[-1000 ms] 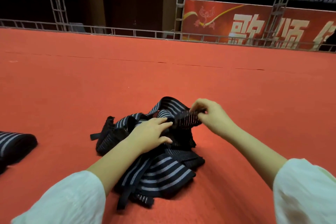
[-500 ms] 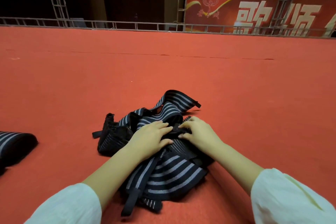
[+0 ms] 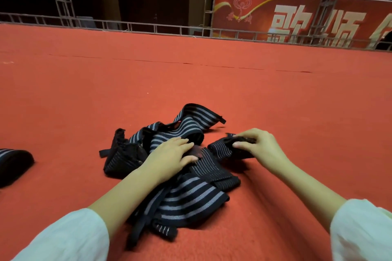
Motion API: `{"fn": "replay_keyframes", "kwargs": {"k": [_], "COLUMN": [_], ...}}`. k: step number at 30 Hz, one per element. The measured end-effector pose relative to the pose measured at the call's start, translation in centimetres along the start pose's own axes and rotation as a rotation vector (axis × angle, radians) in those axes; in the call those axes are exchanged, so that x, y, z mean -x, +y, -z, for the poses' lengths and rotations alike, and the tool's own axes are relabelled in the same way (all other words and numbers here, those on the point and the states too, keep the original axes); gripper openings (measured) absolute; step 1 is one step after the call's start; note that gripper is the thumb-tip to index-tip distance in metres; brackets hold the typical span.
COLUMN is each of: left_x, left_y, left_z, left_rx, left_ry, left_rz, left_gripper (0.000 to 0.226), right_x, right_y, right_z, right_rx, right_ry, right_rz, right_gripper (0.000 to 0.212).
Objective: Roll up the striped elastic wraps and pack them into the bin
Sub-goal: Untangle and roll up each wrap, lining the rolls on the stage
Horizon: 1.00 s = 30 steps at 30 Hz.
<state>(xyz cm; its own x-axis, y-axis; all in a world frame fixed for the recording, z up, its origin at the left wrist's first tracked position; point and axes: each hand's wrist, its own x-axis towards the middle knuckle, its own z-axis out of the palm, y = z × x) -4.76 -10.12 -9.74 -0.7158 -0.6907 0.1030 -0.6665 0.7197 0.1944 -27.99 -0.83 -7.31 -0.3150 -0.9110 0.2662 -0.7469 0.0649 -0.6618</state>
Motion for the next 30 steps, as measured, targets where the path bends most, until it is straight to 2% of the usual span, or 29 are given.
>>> {"fn": "replay_keyframes", "kwargs": {"k": [4,6,8,12,14,17,18,23,26,30], "left_x": [0.2,0.6,0.8,1.3,1.7,2.2,2.5,5.0,7.5,11.9], "left_y": [3.9,5.9,7.4,9.0,9.7,10.9,11.1,11.1,11.1,11.7], "left_z": [2.5,3.9,5.4,8.0,9.7,12.3,12.9,15.9,19.5,25.3], "left_rx": [0.256,0.387,0.500,0.683,0.731,0.743,0.777,0.920,0.899,0.805], "left_ry": [0.165,0.223,0.260,0.373,0.440,0.518,0.525,0.614,0.670,0.770], "left_rz": [-0.038,-0.039,-0.016,-0.042,-0.101,-0.138,-0.136,-0.104,-0.135,-0.186], "left_gripper": [0.056,0.053,0.055,0.081,0.069,0.017,0.006,0.015,0.018,0.009], "right_x": [0.6,0.8,1.0,1.9,2.6,4.1,4.5,6.9,8.3,10.6], "right_y": [-2.6,-3.7,-4.8,-7.3,-8.6,-10.5,-11.1,-13.3,-15.5,-21.6], "right_z": [0.5,1.1,2.1,5.3,6.8,8.5,8.9,10.1,11.1,13.4], "right_rx": [-0.396,-0.505,-0.572,-0.658,-0.679,-0.734,-0.764,-0.672,-0.581,-0.546], "right_ry": [-0.046,-0.010,0.024,0.016,-0.004,-0.006,-0.001,-0.060,-0.122,-0.158], "right_rz": [-0.055,-0.066,-0.043,0.012,0.069,0.133,0.142,0.117,0.129,0.247], "right_gripper": [0.052,0.060,0.058,0.048,0.036,0.018,0.014,0.008,0.010,0.012]}}
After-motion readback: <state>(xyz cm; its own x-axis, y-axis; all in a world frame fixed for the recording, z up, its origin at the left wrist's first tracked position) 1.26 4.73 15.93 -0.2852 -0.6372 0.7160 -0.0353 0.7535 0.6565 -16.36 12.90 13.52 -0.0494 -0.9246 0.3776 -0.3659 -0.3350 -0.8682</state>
